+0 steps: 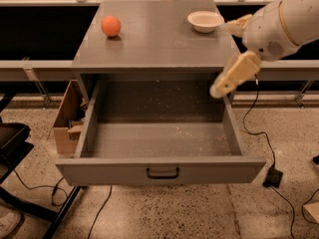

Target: Place orange into top drawer

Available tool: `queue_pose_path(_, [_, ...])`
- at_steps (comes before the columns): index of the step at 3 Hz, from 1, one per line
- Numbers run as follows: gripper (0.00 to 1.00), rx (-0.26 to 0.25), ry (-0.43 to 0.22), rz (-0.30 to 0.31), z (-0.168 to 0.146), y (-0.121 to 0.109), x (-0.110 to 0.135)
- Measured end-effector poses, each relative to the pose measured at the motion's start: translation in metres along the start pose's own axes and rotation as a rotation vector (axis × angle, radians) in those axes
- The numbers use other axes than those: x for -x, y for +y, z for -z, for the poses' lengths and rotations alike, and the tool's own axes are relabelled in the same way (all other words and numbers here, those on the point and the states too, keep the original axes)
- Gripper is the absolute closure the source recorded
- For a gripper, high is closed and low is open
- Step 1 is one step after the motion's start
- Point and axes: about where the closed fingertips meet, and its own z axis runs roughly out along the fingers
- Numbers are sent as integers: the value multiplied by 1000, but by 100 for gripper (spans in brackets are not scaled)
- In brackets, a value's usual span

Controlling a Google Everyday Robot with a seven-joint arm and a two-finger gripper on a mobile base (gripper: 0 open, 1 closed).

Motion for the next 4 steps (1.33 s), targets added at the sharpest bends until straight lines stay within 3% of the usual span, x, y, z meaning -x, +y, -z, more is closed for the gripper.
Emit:
queue_pose_path(1, [0,-61,-243,10,-27,-49,71])
queue_pose_path(2, [0,-56,-435,32,-49,-66,136])
queue_pose_path(3, [0,-56,-432,32,-49,-65,135])
queue_pose_path(4, [0,-72,-469,7,-72,-72,136])
